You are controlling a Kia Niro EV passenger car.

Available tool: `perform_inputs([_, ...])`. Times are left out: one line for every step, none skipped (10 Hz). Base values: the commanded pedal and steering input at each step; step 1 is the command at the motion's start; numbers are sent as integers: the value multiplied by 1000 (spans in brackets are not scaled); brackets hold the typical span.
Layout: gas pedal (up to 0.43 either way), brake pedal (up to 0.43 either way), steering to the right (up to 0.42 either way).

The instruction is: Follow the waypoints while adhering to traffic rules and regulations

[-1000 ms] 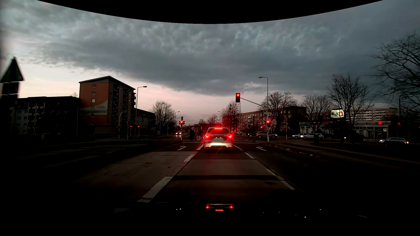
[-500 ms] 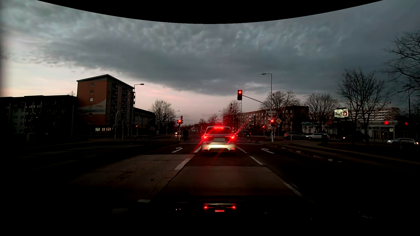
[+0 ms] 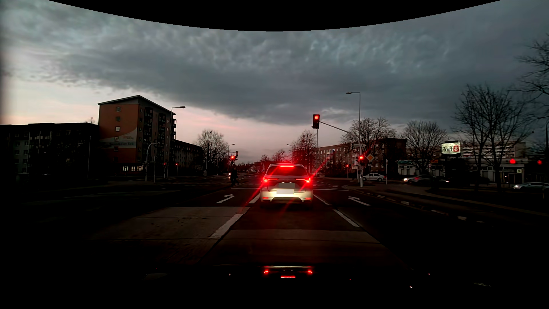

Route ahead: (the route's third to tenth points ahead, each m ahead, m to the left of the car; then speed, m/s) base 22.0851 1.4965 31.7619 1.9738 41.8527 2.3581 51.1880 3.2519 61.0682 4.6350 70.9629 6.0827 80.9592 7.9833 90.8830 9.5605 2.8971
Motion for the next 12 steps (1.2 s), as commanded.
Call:
perform_inputs([0,177,-8])
perform_inputs([0,171,-9])
perform_inputs([0,159,-8])
perform_inputs([0,152,-6])
perform_inputs([0,152,-5])
perform_inputs([0,159,-5])
perform_inputs([0,159,-5])
perform_inputs([0,159,-5])
perform_inputs([0,159,-5])
perform_inputs([0,159,-6])
perform_inputs([0,159,-7])
perform_inputs([0,159,-8])
